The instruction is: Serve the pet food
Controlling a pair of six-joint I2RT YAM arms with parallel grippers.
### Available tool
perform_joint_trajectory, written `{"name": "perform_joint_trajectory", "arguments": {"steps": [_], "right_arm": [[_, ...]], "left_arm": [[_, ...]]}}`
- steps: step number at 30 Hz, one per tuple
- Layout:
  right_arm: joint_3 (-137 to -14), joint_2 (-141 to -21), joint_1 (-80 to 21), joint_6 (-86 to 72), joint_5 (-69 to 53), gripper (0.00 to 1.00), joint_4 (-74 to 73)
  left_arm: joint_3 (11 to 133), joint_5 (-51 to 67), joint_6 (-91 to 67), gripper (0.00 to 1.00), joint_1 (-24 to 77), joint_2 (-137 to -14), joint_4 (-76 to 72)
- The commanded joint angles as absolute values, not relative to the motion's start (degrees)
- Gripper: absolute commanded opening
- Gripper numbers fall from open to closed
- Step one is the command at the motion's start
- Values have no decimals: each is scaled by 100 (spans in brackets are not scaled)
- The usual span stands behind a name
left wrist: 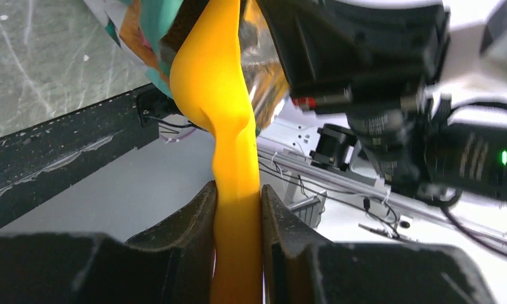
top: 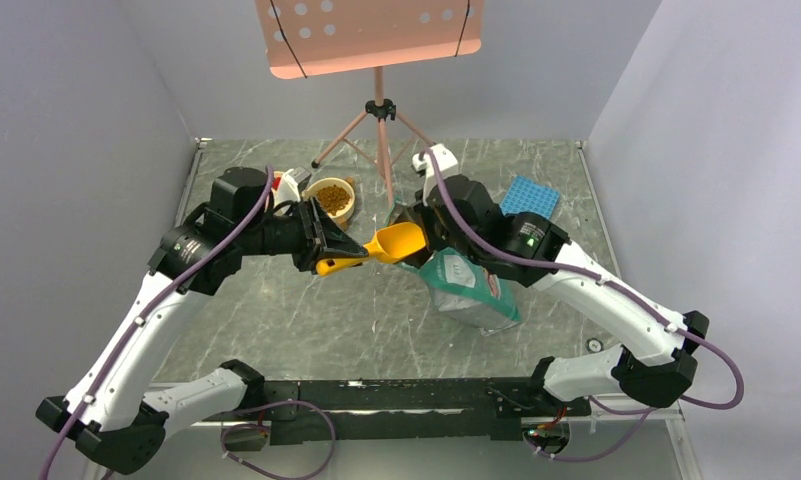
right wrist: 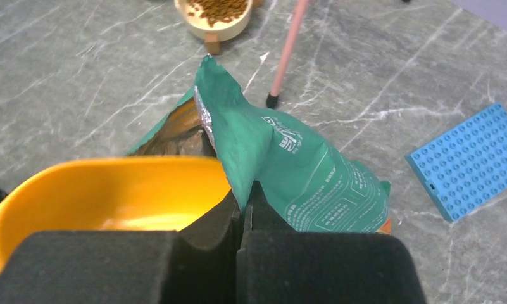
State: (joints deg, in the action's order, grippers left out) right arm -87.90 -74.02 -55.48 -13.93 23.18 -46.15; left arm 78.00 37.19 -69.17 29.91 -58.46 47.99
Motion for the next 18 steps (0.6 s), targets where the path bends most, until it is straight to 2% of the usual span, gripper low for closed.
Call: {"name": "perform_joint_trajectory", "arguments": {"steps": [1,11,18], "right_arm": [[-9063,-7108,-6173,-1198,2446,0,-3740],[-9031,-7173,-6568,-1311,2409,0,-3551],[-9191,-7242,-6573,-1448,2457,0,-3631]], "left_arm": [[7954,3099,-7363,0,3048,-5870,5546],[7750,2432,-9014,0,3405,-5897,6566],[7300,2232,-9739,0,4255,-6549,5886]]}}
